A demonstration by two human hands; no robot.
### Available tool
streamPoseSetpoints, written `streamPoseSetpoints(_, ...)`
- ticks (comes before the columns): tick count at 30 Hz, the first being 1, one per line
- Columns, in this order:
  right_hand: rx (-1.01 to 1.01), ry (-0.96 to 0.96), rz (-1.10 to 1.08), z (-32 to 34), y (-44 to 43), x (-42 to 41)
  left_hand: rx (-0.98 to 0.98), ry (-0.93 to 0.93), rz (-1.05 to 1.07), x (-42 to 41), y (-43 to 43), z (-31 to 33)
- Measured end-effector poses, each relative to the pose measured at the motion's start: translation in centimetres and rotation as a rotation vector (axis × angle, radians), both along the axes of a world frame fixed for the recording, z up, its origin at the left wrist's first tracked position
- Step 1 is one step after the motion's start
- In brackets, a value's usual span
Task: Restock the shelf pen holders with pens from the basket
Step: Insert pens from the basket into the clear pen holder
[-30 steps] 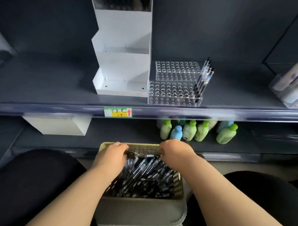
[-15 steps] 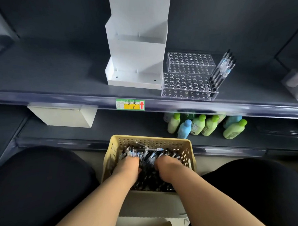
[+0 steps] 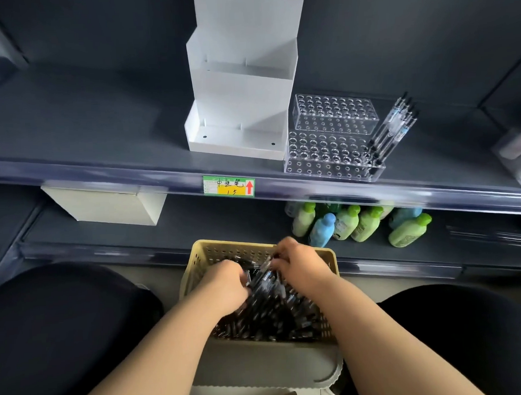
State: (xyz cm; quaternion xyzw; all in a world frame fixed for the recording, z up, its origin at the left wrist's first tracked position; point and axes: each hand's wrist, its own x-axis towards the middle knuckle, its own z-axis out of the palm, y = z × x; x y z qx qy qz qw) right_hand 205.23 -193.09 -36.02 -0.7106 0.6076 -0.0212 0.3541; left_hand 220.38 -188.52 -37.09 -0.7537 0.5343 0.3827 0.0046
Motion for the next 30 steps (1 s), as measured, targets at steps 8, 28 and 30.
streamPoseSetpoints(8, -0.176, -0.135, -0.118, -2.0, 2.9, -0.1, -0.060, 0.474, 0.297, 0.2, 1.7, 1.0)
streamPoseSetpoints(28, -0.628, -0.118, -0.115, 1.7, -0.2, -1.8, -0.523, 0.419, 0.255, -1.2, 0.5, 4.7)
streamPoseSetpoints(30, -0.716, -0.243, -0.220, 4.5, -1.5, -2.5, -0.550, 0.444, 0.228, -1.8, -0.1, 5.6)
